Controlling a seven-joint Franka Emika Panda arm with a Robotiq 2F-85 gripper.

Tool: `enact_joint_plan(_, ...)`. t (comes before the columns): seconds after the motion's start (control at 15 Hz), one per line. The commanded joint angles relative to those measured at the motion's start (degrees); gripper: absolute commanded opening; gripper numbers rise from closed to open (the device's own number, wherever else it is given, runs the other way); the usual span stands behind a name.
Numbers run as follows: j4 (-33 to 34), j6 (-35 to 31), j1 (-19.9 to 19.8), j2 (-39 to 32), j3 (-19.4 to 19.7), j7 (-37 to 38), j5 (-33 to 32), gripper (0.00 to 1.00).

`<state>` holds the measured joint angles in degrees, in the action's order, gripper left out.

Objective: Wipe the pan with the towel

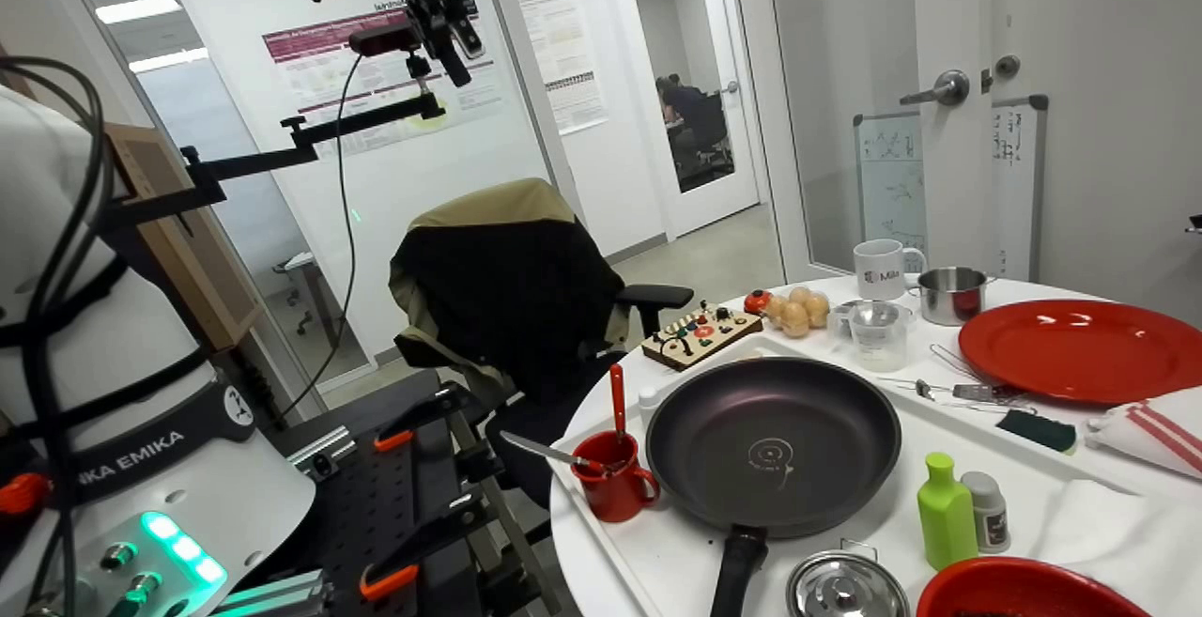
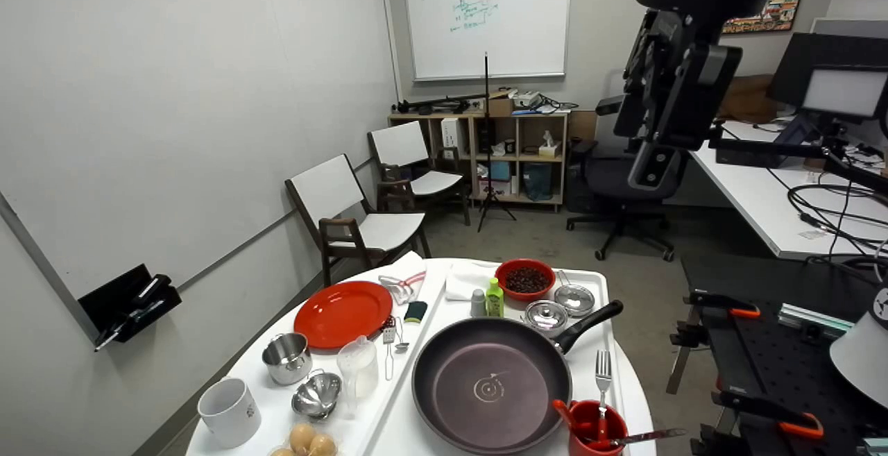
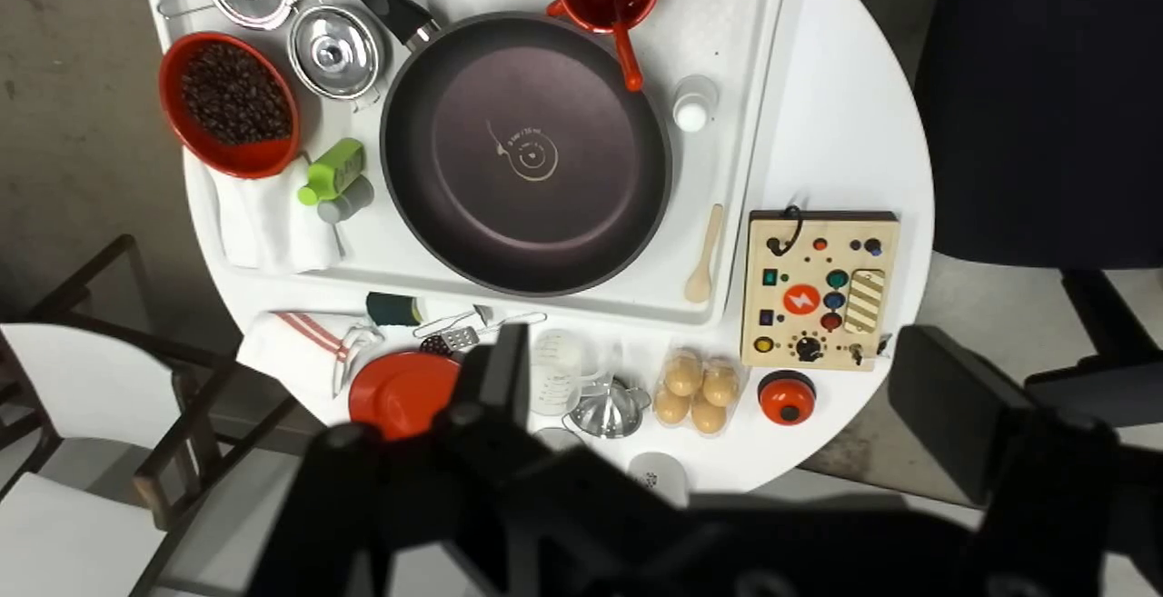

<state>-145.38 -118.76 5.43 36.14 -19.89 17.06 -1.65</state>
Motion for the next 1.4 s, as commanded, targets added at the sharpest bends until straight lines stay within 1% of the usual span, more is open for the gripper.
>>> enact_joint_plan(0.0,0.17,0.1,0.99,-0.58,1.6,0.31,-0.89,1.0)
enact_joint_plan(0.27,-0.41,-0.83,-0.4,-1.49,3.57,-0.2,-2.06,1.0)
enact_joint_plan(0.47,-0.55,-1.67,-1.94,-2.99,6.22,-1.36,-3.08,1.0)
enact_joint_plan(0.73,-0.64,-5.56,-5.75,-6.25,10.55,-3.01,-6.59,1.0)
enact_joint_plan(0.87,0.07,-7.62,-7.39,-8.77,13.93,-5.22,-6.92,1.0)
enact_joint_plan(1.13,2.43,-11.27,-9.99,-14.11,20.33,-11.08,-5.64,1.0)
enact_joint_plan(1.33,6.84,-12.11,-10.89,-19.25,25.77,-17.36,-2.63,1.0)
